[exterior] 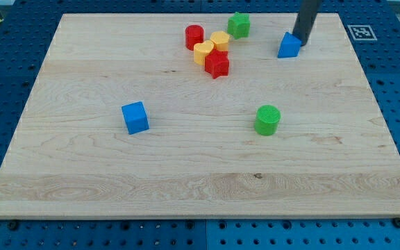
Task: Move the blue triangle bottom right to the green circle
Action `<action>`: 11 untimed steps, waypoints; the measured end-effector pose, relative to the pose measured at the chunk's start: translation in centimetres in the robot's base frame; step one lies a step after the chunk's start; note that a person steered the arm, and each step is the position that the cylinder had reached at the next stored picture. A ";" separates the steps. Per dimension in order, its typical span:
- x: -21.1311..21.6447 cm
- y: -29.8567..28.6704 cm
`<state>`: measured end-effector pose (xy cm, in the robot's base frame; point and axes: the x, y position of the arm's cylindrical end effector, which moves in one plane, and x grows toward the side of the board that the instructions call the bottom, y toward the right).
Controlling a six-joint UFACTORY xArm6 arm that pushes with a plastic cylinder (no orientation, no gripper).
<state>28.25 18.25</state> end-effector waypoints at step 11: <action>19.8 -5.4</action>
<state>48.08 12.83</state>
